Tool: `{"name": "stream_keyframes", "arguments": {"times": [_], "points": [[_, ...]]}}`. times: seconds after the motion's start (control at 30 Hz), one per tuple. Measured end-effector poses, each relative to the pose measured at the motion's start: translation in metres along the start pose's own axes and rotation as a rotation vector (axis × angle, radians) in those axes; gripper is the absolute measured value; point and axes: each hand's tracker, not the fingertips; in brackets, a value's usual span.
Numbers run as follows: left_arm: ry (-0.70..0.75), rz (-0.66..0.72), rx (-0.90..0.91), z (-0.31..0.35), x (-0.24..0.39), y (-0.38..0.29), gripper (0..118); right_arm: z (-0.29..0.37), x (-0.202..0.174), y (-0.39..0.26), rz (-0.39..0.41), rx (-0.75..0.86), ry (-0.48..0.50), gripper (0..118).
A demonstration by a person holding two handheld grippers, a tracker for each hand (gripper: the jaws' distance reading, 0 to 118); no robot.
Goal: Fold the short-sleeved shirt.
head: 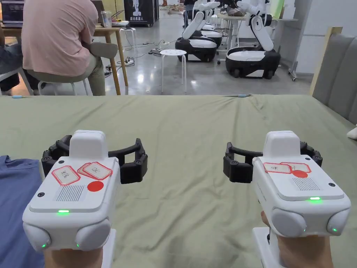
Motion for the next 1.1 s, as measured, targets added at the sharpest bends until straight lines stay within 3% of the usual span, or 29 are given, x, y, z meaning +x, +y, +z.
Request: {"name": "stream_keyframes", "arguments": {"times": [1.1], "points": [[0.003,-0.004,0.007,0.0010,-0.0005,-0.0003,118,0.0004,-0.0002,0.0005,0.016,0.017,-0.027,118]]}}
